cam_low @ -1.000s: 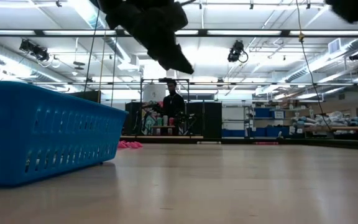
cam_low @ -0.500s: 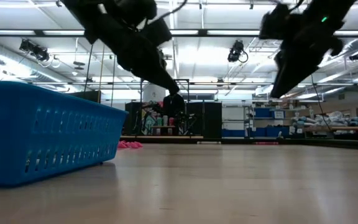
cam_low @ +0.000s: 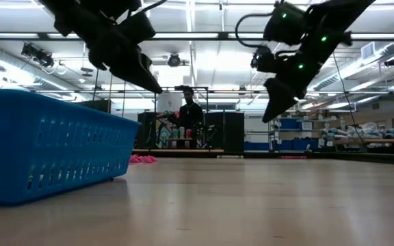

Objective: Sort crayons
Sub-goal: Put the white crayon into the left blue bin

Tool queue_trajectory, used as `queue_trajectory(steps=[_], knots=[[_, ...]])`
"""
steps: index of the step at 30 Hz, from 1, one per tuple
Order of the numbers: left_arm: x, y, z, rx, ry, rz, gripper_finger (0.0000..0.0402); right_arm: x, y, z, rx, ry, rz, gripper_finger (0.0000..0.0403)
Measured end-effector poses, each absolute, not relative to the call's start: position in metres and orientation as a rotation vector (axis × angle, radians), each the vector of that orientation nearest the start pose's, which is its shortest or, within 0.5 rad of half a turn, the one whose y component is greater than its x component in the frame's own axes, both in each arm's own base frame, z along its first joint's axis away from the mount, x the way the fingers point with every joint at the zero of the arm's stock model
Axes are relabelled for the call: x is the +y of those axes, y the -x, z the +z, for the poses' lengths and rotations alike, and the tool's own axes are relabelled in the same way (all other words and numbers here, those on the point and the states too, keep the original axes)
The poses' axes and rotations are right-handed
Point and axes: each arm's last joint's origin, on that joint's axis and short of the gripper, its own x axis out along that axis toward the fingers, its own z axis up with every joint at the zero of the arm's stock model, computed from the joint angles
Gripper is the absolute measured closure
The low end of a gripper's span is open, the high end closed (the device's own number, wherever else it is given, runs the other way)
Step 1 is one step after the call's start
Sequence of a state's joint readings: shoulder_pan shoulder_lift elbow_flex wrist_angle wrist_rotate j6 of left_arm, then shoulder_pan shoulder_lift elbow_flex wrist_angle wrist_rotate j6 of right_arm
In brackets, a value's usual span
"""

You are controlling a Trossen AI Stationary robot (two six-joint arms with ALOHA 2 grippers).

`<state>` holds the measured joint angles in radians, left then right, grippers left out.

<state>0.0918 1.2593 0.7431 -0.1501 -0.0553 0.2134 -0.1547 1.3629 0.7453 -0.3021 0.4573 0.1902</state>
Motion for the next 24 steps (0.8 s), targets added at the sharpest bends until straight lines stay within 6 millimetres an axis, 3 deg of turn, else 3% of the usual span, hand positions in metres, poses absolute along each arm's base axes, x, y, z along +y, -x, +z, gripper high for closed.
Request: queue_trajectory(steps=[5,10,15,24], knots=[[0.030,-0.243,0.211,0.609,-0.257,0.080,0.0260,-0.088,-0.263,0.187,0.872,-0.242,-0.657,0.0292],[0.040,-0.225,0.207,0.558,-0.268,0.120,0.0260,-0.113,-0.292,0.180,0.955,-0.328,-0.654,0.0292],[0.046,-0.205,0.200,0.482,-0.267,0.133,0.0260,-0.143,-0.316,0.186,0.982,-0.374,-0.826,0.0292],[0.054,-0.198,0.188,0.410,-0.229,0.212,0.0260,-0.189,-0.317,0.187,1.013,-0.508,-0.888,0.0292]])
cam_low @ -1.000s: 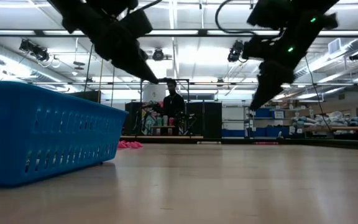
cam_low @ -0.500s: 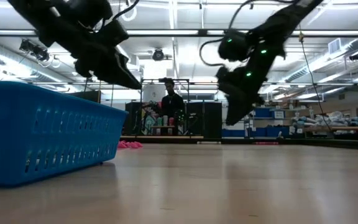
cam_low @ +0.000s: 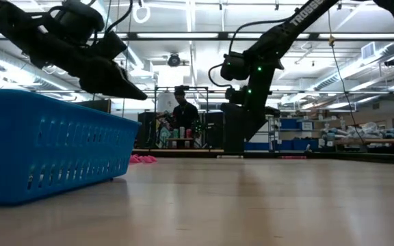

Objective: Sort crayons
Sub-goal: Put the white crayon into the left blue bin

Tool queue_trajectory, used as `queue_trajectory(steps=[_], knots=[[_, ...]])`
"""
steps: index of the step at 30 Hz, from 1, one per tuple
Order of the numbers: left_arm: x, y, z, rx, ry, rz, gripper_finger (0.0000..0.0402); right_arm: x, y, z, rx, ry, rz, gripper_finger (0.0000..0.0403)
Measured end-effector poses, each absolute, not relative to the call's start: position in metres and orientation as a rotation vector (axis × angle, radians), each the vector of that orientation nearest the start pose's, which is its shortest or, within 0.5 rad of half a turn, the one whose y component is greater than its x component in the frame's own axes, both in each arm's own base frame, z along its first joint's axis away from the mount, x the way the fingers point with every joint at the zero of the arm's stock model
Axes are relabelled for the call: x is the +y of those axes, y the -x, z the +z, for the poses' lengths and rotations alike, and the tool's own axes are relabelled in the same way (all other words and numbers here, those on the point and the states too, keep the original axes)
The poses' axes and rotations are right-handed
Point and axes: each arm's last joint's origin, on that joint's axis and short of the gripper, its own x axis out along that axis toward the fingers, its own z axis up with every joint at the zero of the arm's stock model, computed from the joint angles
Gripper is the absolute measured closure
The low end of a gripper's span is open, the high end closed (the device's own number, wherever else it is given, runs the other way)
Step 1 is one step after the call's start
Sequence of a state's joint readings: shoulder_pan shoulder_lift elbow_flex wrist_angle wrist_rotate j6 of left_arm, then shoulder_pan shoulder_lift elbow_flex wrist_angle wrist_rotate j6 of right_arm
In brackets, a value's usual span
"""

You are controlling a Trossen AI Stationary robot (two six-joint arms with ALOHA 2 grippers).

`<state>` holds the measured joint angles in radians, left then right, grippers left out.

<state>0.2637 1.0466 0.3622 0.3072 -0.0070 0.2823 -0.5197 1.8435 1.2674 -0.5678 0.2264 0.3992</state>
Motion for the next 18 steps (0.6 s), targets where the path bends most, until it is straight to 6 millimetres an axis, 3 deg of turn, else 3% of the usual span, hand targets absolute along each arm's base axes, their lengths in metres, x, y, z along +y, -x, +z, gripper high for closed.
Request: queue_trajectory(steps=[9,18], knots=[[0.060,-0.196,0.186,0.418,-0.155,0.259,0.0260,-0.212,-0.304,0.198,0.941,-0.587,-0.924,0.0292],[0.062,-0.188,0.174,0.382,-0.156,0.291,0.0260,-0.215,-0.301,0.199,0.917,-0.641,-0.930,0.0292]])
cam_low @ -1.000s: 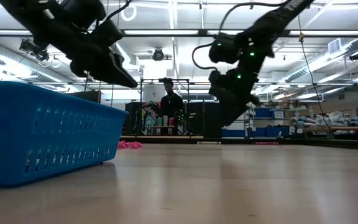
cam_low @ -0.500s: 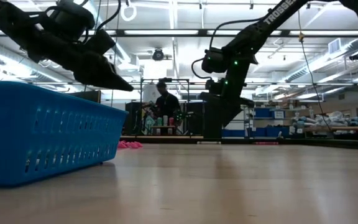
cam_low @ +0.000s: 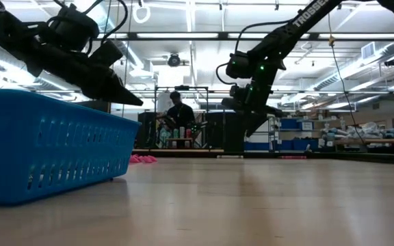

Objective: Sort crayons
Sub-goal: Put the white crayon into the left blue bin

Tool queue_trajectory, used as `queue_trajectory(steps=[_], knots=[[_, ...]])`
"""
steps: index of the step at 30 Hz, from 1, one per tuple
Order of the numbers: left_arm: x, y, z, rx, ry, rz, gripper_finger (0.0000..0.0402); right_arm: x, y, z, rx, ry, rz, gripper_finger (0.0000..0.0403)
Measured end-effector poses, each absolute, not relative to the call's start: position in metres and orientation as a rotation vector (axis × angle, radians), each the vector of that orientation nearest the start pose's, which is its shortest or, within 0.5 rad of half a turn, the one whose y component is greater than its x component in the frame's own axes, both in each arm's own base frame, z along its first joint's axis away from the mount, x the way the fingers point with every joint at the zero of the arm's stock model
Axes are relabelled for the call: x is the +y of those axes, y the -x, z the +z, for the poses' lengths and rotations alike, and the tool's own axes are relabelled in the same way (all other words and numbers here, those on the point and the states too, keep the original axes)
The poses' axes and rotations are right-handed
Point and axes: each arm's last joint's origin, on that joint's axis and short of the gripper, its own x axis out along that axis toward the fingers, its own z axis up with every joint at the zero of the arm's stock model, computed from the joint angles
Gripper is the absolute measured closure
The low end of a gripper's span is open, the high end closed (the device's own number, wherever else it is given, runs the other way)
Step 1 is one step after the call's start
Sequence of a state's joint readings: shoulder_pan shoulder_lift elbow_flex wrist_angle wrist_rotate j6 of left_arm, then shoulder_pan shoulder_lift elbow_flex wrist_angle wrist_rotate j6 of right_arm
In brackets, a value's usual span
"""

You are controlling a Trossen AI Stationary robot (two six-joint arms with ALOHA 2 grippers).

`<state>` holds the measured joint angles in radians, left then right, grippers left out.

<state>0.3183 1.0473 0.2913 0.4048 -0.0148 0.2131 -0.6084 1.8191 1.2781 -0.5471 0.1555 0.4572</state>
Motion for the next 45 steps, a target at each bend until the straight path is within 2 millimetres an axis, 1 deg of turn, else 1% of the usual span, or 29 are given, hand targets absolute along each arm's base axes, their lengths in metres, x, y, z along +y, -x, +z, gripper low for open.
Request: queue_trajectory(steps=[4,7,11,15,21,26,32,37,42,45], knots=[[0.063,-0.189,0.176,0.356,-0.160,0.294,0.0260,-0.221,-0.298,0.198,0.900,-0.739,-0.935,0.0292],[0.063,-0.189,0.178,0.336,-0.164,0.296,0.0260,-0.224,-0.293,0.196,0.939,-0.769,-0.954,0.0293],[0.063,-0.190,0.182,0.300,-0.186,0.299,0.0260,-0.229,-0.294,0.207,0.913,-0.777,-0.975,0.0293],[0.064,-0.191,0.185,0.264,-0.205,0.304,0.0260,-0.236,-0.300,0.214,0.900,-0.764,-0.985,0.0293],[0.064,-0.191,0.186,0.260,-0.217,0.306,0.0260,-0.258,-0.312,0.202,0.979,-0.738,-0.998,0.0293],[0.065,-0.191,0.185,0.265,-0.216,0.311,0.0260,-0.274,-0.319,0.202,1.038,-0.755,-1.017,0.0293],[0.065,-0.191,0.185,0.266,-0.217,0.311,0.0260,-0.286,-0.322,0.204,1.112,-0.799,-1.000,0.0294],[0.065,-0.190,0.184,0.275,-0.215,0.310,0.0260,-0.291,-0.318,0.203,1.136,-0.844,-0.973,0.0294],[0.065,-0.190,0.184,0.275,-0.215,0.310,0.0260,-0.297,-0.307,0.205,1.158,-0.872,-0.998,0.0294],[0.065,-0.190,0.185,0.274,-0.215,0.310,0.0260,-0.303,-0.299,0.197,1.210,-0.885,-1.005,0.0294]])
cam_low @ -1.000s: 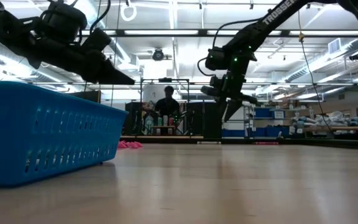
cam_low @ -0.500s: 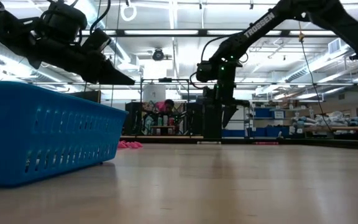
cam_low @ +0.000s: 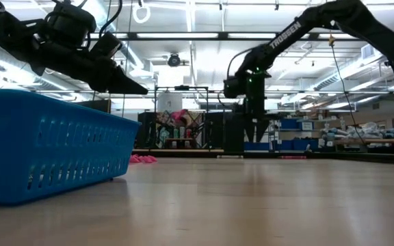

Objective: Sort crayons
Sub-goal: Put the white crayon into the left blue bin

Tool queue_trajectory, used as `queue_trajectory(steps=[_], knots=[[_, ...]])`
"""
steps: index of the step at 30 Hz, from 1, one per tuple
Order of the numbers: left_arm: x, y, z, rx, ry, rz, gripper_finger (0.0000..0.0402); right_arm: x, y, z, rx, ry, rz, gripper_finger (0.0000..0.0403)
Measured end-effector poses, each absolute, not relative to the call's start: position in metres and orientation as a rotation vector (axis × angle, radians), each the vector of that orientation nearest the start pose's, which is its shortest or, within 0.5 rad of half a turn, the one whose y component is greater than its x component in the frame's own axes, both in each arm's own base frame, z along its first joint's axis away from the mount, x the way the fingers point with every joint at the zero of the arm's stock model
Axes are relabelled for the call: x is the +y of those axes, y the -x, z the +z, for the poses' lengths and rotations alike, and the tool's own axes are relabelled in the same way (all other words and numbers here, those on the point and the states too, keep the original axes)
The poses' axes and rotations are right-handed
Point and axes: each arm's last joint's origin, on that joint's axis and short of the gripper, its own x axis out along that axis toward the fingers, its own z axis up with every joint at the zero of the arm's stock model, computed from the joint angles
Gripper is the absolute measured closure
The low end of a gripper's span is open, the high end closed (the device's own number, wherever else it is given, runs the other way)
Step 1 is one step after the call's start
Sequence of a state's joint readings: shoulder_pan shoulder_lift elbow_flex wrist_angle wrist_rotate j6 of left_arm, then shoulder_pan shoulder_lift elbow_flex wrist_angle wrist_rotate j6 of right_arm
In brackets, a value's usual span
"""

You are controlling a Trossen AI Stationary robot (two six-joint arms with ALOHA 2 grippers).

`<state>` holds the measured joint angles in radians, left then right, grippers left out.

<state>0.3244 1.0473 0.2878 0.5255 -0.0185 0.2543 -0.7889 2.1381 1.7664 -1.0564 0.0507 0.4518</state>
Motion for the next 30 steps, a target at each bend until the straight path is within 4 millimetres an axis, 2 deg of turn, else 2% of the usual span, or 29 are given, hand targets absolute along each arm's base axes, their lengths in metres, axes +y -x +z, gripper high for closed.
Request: queue_trajectory(steps=[7,13,21,30], knots=[[0.065,-0.190,0.184,0.280,-0.209,0.309,0.0260,-0.318,-0.281,0.193,1.238,-0.925,-0.996,0.0294],[0.065,-0.191,0.185,0.271,-0.213,0.311,0.0260,-0.328,-0.272,0.193,1.184,-1.000,-0.991,0.0294],[0.065,-0.191,0.185,0.272,-0.215,0.310,0.0260,-0.337,-0.278,0.191,1.047,-1.071,-0.992,0.0294],[0.065,-0.191,0.185,0.272,-0.216,0.310,0.0260,-0.339,-0.278,0.191,1.002,-1.130,-0.990,0.0294]])
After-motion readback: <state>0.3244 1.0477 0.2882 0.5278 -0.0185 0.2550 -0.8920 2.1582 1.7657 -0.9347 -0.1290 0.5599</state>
